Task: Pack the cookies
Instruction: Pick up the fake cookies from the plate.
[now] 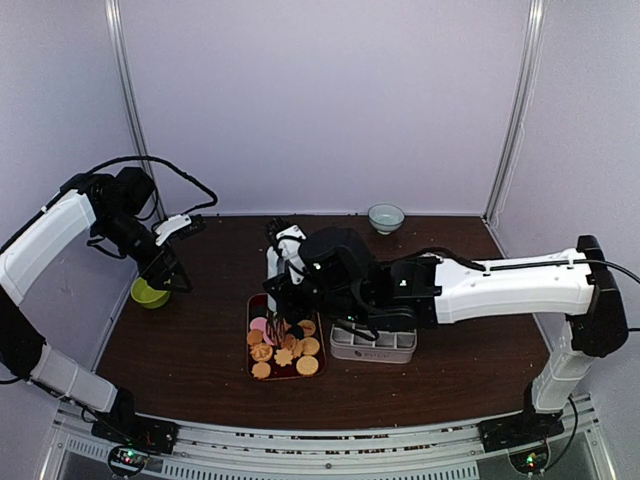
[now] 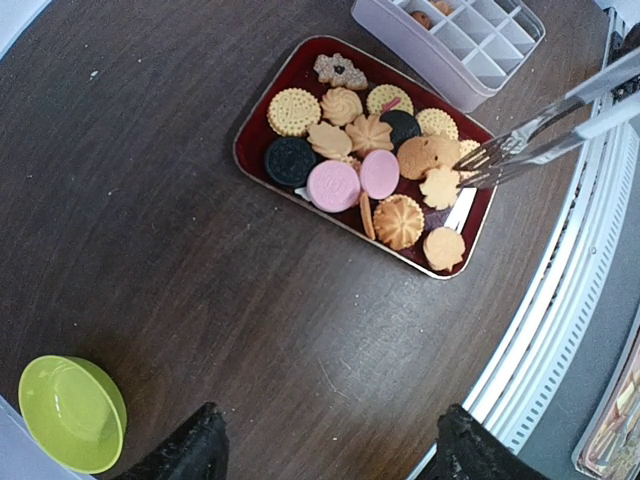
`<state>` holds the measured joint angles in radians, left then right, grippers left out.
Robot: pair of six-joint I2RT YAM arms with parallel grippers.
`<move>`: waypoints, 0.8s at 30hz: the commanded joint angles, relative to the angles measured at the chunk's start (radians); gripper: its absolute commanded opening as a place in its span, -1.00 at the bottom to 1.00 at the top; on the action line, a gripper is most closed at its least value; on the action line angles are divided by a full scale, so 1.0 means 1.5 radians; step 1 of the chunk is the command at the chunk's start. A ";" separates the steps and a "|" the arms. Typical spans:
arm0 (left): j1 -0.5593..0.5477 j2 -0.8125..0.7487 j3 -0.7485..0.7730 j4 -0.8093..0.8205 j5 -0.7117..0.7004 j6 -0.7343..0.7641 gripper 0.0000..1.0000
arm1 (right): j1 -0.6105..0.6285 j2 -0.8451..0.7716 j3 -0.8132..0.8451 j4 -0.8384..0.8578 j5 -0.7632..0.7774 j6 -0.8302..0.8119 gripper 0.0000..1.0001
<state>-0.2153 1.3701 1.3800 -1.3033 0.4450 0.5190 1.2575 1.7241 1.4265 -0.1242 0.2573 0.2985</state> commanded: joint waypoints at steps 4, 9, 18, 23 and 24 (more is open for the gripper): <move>0.007 -0.001 0.001 0.005 0.009 0.009 0.48 | 0.004 0.075 0.098 0.010 -0.046 0.014 -0.41; 0.008 -0.004 -0.003 0.006 0.009 0.011 0.48 | 0.004 0.112 0.114 0.006 -0.047 0.012 -0.37; 0.009 -0.006 -0.007 0.007 0.013 0.011 0.47 | 0.004 0.147 0.128 -0.004 -0.036 0.006 -0.27; 0.009 -0.006 -0.007 0.006 0.013 0.012 0.47 | 0.004 0.157 0.132 -0.005 -0.030 0.004 -0.23; 0.009 -0.006 -0.007 0.006 0.014 0.012 0.47 | 0.003 0.157 0.133 -0.005 -0.029 0.003 -0.23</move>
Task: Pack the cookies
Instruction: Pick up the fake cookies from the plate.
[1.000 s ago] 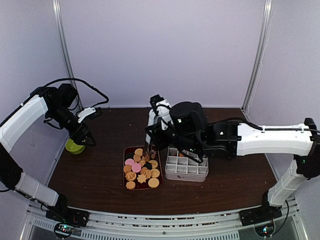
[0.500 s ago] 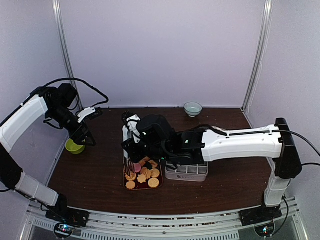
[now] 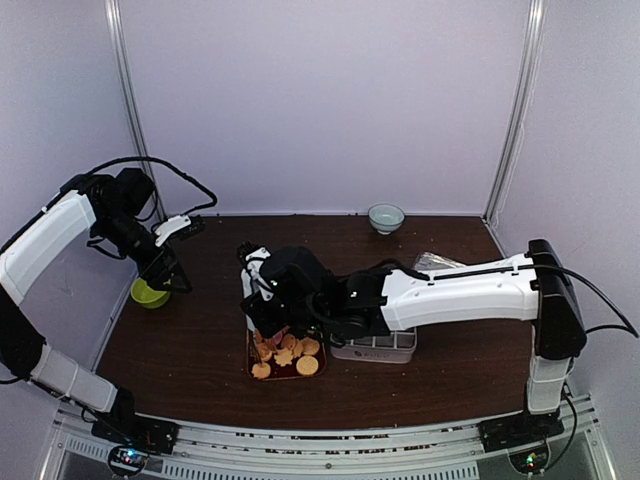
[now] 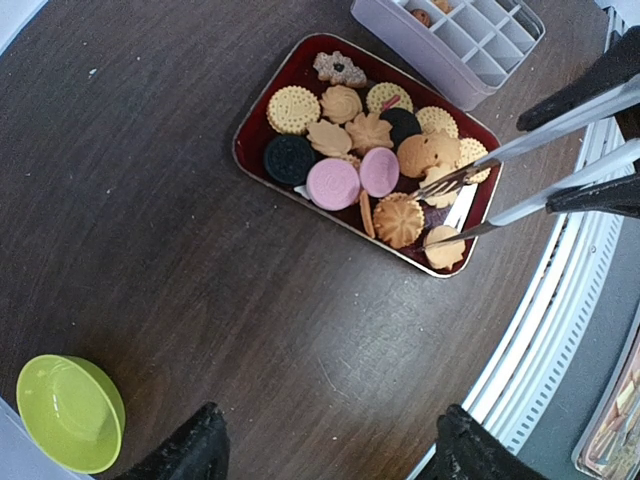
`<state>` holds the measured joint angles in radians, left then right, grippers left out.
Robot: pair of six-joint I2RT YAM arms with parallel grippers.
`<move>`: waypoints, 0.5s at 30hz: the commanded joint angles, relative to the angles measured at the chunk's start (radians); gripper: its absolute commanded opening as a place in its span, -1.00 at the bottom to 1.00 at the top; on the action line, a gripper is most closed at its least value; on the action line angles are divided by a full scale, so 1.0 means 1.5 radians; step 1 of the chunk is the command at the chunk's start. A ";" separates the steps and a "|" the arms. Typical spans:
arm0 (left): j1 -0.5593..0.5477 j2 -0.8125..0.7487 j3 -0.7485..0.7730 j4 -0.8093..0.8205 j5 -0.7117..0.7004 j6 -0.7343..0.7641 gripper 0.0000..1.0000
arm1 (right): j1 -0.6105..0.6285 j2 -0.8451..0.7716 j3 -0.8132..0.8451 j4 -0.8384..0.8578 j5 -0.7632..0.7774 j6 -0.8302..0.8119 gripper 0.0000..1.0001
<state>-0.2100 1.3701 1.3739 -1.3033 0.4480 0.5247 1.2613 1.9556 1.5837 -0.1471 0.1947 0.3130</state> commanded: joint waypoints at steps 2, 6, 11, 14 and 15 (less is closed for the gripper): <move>0.006 -0.005 -0.001 0.005 0.012 0.008 0.47 | 0.001 0.006 0.030 0.011 0.015 -0.009 -0.22; 0.005 -0.004 0.001 0.004 0.012 0.008 0.46 | -0.002 0.012 0.032 0.020 0.020 -0.010 -0.20; 0.006 -0.005 0.000 0.002 0.013 0.008 0.47 | -0.002 0.013 0.025 0.042 0.038 -0.010 -0.20; 0.006 -0.004 0.001 0.002 0.013 0.009 0.46 | -0.002 0.018 0.024 0.055 0.047 -0.010 -0.20; 0.006 -0.003 0.001 0.002 0.013 0.010 0.46 | -0.002 0.019 0.025 0.059 0.048 -0.010 -0.20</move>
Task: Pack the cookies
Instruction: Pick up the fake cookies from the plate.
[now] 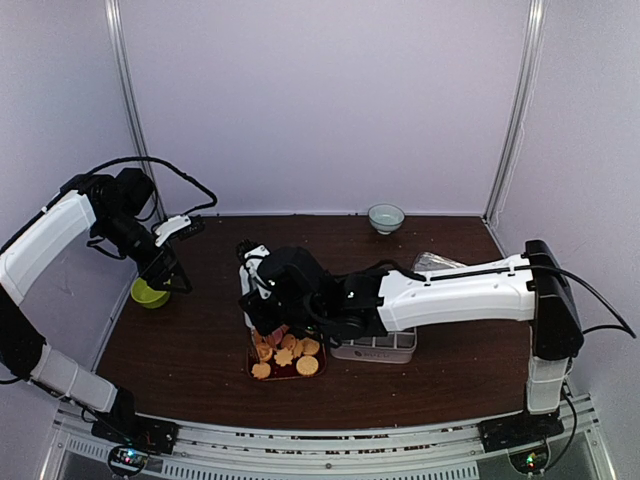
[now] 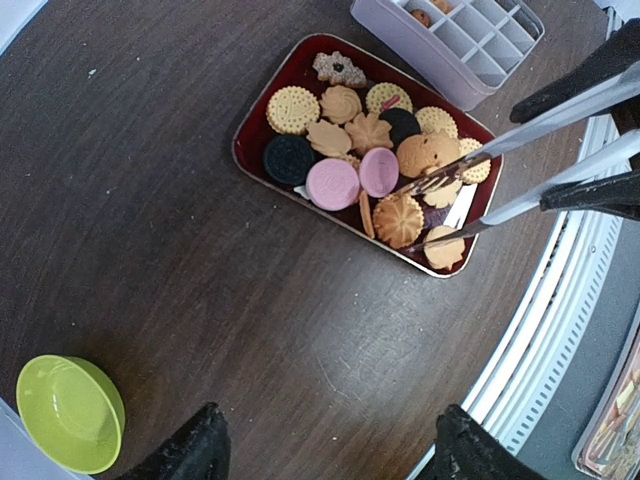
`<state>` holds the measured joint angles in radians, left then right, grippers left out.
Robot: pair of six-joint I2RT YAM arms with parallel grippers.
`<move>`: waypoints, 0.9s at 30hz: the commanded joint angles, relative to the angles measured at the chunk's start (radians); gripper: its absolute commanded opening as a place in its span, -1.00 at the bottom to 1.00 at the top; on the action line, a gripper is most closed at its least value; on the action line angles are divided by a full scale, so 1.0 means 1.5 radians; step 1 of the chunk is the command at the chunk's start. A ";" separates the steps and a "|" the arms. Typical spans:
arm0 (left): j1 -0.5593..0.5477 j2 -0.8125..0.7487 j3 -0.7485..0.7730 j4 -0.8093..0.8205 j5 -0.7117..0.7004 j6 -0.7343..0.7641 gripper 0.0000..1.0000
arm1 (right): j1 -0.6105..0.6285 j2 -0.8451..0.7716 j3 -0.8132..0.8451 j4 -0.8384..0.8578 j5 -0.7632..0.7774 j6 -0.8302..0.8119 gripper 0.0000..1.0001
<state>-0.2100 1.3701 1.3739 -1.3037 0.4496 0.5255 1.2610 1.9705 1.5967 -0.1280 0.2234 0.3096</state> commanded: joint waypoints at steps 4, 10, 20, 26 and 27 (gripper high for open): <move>0.006 -0.002 0.003 0.000 0.012 0.010 0.45 | -0.003 0.023 0.022 0.060 0.036 -0.009 -0.20; 0.005 -0.002 0.003 -0.003 0.011 0.014 0.45 | -0.004 0.035 0.017 0.052 0.041 -0.010 -0.21; 0.006 0.005 0.007 -0.009 0.018 0.016 0.42 | -0.004 0.010 -0.028 0.048 0.057 -0.019 -0.27; 0.006 0.006 0.007 -0.010 0.022 0.016 0.41 | -0.003 -0.029 -0.076 0.045 0.073 -0.027 -0.27; 0.007 0.007 0.007 -0.010 0.023 0.016 0.41 | -0.003 -0.034 -0.081 0.046 0.075 -0.027 -0.29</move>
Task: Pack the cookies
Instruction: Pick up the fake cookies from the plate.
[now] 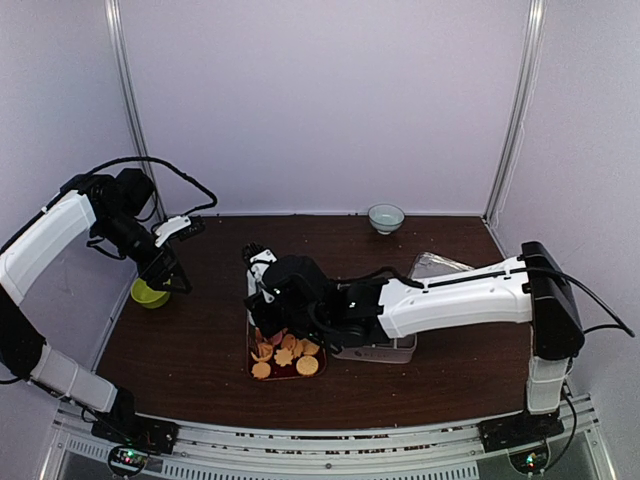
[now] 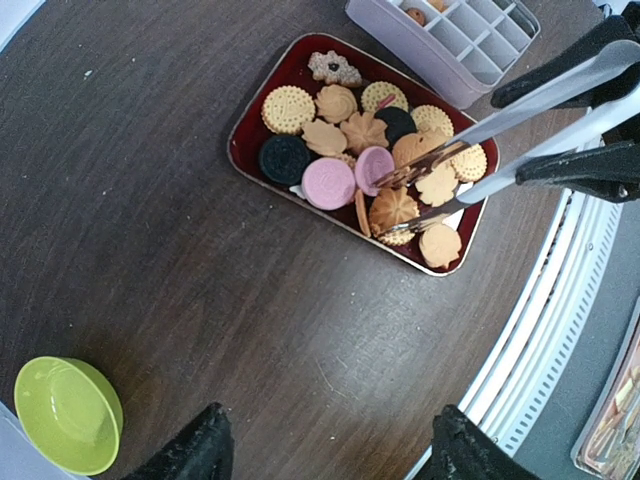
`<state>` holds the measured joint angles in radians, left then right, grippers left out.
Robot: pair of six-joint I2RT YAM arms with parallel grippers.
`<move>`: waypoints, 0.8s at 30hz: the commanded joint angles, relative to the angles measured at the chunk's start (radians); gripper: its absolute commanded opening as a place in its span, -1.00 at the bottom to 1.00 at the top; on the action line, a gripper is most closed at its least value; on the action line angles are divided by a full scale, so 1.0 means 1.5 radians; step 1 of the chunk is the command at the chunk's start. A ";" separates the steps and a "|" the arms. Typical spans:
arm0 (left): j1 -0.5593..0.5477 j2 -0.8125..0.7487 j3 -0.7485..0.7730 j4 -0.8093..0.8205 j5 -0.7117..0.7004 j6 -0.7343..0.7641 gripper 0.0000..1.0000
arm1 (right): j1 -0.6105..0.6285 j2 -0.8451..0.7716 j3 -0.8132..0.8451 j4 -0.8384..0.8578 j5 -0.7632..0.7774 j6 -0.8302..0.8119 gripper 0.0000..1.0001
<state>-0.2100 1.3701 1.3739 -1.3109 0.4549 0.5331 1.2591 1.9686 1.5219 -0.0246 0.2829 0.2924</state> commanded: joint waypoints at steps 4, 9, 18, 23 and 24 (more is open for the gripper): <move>0.006 0.008 0.007 -0.006 0.022 0.011 0.40 | 0.000 -0.049 -0.041 -0.013 0.038 -0.013 -0.51; 0.007 0.007 0.006 -0.007 0.022 0.010 0.40 | 0.000 -0.070 -0.029 -0.008 0.041 -0.013 -0.67; 0.007 0.009 0.003 -0.007 0.025 0.013 0.38 | -0.017 -0.176 -0.026 -0.001 0.067 -0.030 -0.73; 0.006 0.009 0.003 -0.007 0.026 0.016 0.37 | -0.041 -0.276 -0.084 -0.001 0.117 -0.055 -0.73; 0.006 0.009 0.003 -0.006 0.027 0.016 0.37 | -0.048 -0.293 -0.100 -0.005 0.127 -0.055 -0.73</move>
<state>-0.2089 1.3769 1.3739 -1.3113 0.4725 0.5362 1.2213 1.6382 1.4353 -0.0544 0.3744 0.2405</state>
